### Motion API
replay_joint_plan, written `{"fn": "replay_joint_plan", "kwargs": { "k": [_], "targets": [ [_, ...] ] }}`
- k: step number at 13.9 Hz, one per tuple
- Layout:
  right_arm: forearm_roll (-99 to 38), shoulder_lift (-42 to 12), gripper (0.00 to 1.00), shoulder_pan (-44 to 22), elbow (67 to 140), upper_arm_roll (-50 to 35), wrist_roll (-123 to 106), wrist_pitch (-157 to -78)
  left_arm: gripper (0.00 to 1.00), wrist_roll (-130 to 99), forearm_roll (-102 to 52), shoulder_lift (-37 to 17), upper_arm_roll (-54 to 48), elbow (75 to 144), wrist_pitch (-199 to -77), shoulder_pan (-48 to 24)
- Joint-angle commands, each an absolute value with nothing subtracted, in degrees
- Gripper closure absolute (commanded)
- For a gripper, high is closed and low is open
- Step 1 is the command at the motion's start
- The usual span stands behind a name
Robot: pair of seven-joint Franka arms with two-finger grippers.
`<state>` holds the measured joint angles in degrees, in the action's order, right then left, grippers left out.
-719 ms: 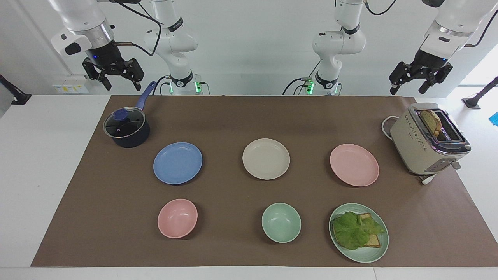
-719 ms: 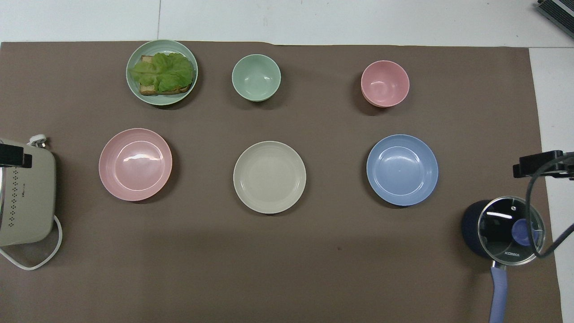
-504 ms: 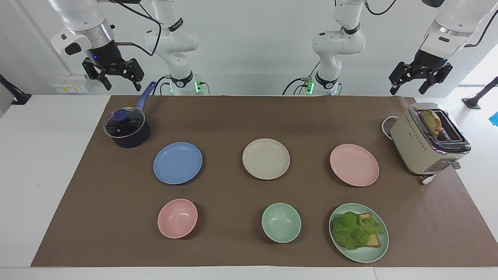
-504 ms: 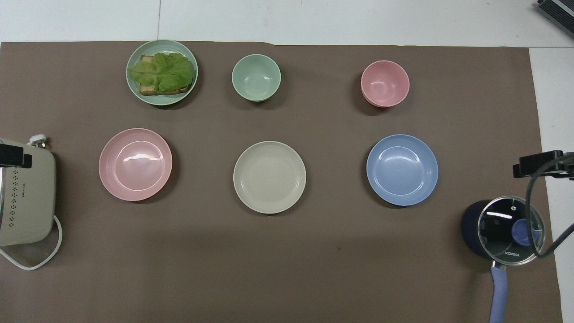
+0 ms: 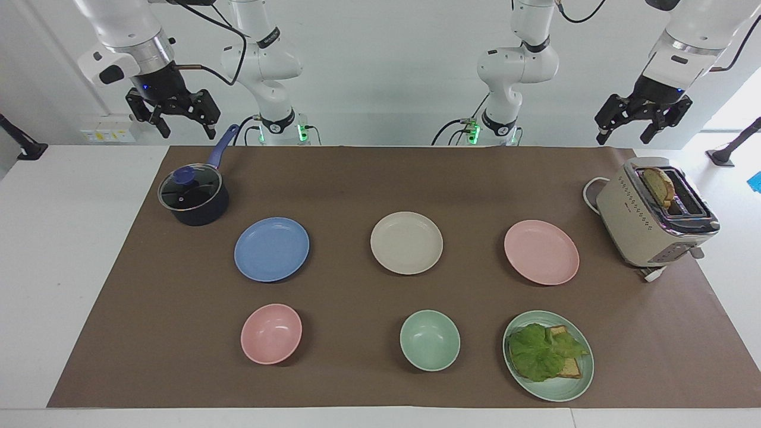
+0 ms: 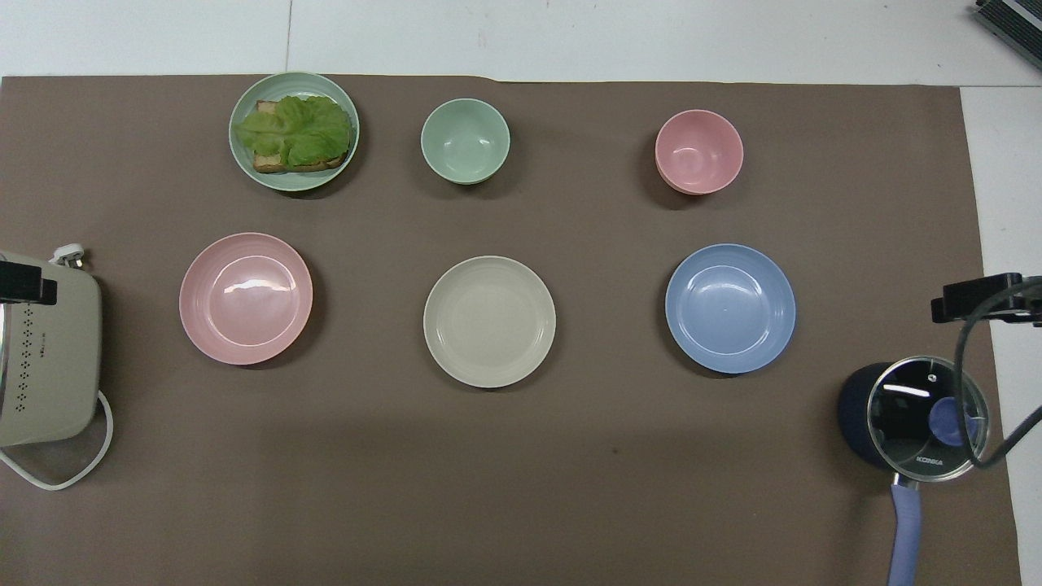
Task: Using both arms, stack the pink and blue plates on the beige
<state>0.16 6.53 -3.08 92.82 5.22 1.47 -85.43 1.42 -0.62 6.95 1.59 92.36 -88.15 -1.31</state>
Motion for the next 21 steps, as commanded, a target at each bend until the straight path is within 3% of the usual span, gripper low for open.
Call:
{"fn": "replay_joint_plan", "kwargs": {
  "k": [1,16,21],
  "targets": [
    [-1.2,7.5,0.00,-2.4,93.5,5.0,0.3,-85.5,0.00,1.5,0.0,7.4,2.1,91.8,-87.0,-2.3],
    [0.4,7.6,0.00,-2.5,93.8,4.8,0.3,-86.0,0.00,1.3,-0.1,7.8,2.3,92.8,-87.4,-2.3],
    [-0.4,7.5,0.00,-2.5,93.5,4.8,0.3,-85.8,0.00,1.3,-0.1,6.4,2.3,97.8,-94.1,-1.7]
  ]
}}
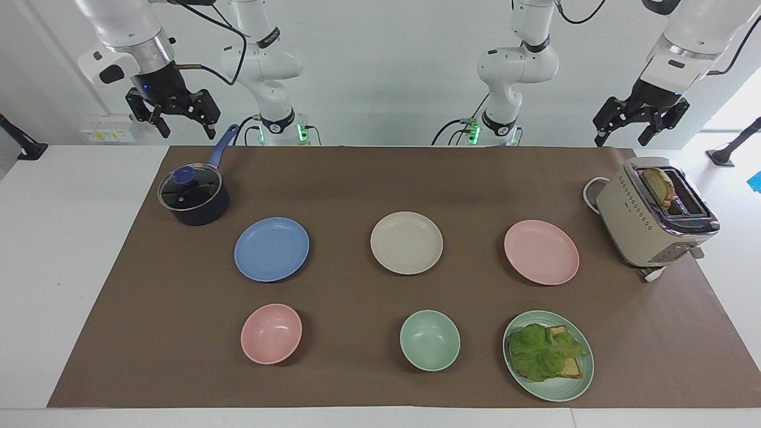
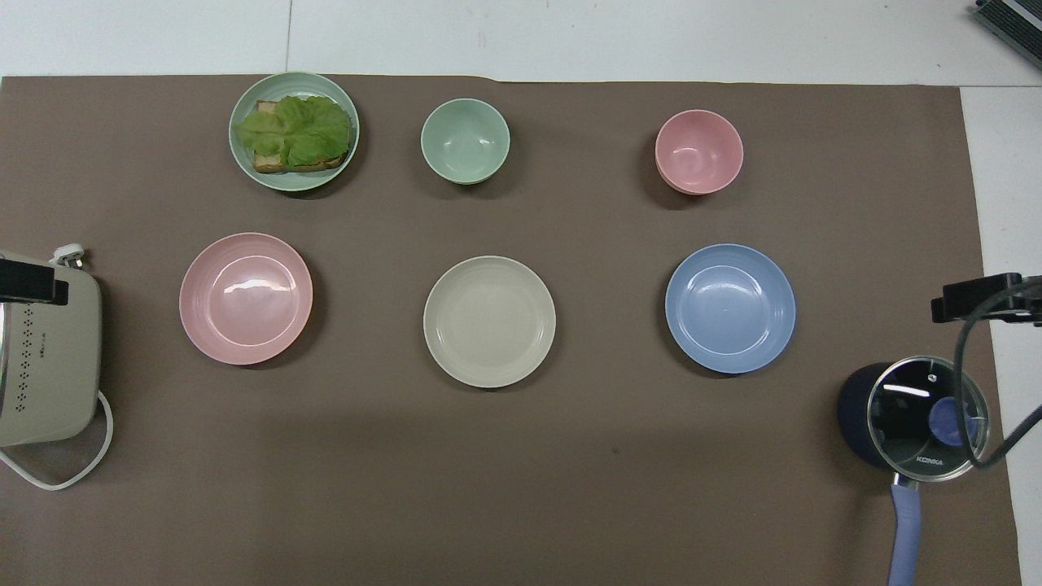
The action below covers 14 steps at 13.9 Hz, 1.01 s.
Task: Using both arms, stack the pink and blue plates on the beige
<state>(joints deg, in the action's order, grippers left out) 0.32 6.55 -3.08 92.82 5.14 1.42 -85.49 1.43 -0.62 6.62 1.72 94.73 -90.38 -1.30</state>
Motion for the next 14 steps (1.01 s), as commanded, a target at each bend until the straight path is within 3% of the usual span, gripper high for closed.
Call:
{"fn": "replay_joint_plan", "kwargs": {
  "k": [1,8,14],
  "targets": [
    [-0.5,7.5,0.00,-2.5,93.5,4.8,0.3,-85.8,0.00,1.3,-0.1,5.7,2.3,99.0,-95.9,-1.4],
    [-0.5,7.5,0.00,-2.5,93.5,4.8,0.3,-85.7,0.00,1.5,-0.1,-0.8,2.4,105.0,-109.8,0.8],
    [-0.5,7.5,0.00,-2.5,93.5,4.8,0.2,-85.8,0.00,1.6,-0.1,-9.5,2.5,107.1,-117.9,1.9]
  ]
}}
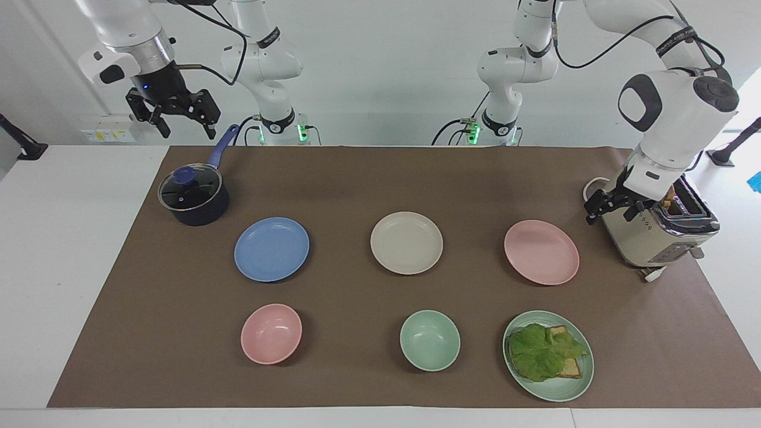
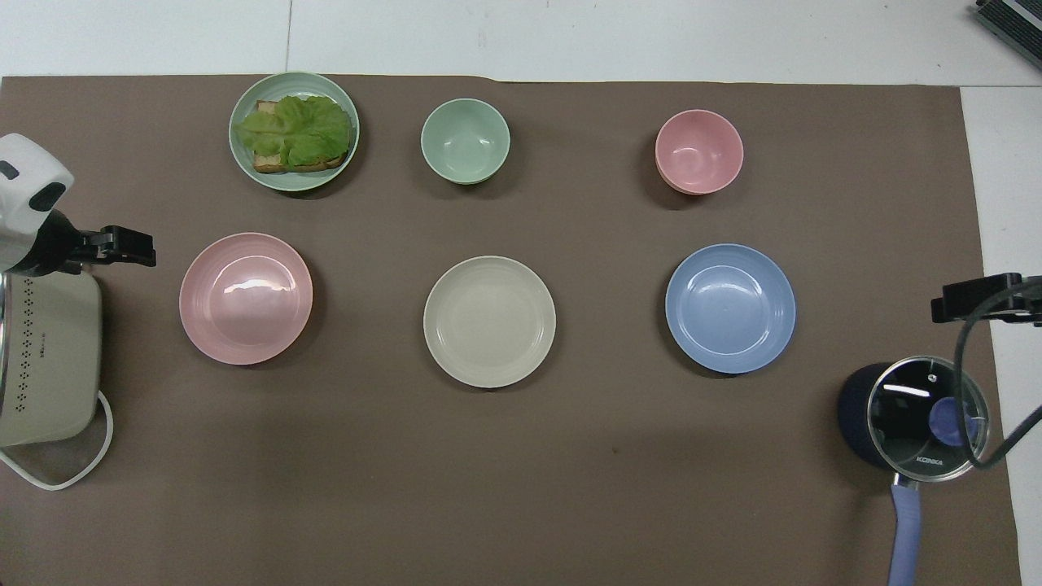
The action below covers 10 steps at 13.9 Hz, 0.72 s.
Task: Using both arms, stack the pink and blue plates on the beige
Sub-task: 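Reach the left gripper to the pink plate rim and grasp it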
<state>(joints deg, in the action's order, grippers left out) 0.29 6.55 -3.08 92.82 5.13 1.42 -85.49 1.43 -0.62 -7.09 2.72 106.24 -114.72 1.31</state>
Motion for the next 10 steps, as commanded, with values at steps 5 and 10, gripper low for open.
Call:
{"fn": "replay_joint_plan", "kwargs": {
  "k": [5,10],
  "targets": [
    [-0.5,7.5,0.00,-2.5,93.5,4.8,0.3,-85.7,0.00,1.7,0.0,-12.1,2.5,110.9,-122.1,2.9],
    [-0.5,7.5,0.00,-2.5,93.5,4.8,0.3,-85.7,0.00,1.4,-0.1,-12.7,2.4,116.7,-126.3,2.9]
  ]
}}
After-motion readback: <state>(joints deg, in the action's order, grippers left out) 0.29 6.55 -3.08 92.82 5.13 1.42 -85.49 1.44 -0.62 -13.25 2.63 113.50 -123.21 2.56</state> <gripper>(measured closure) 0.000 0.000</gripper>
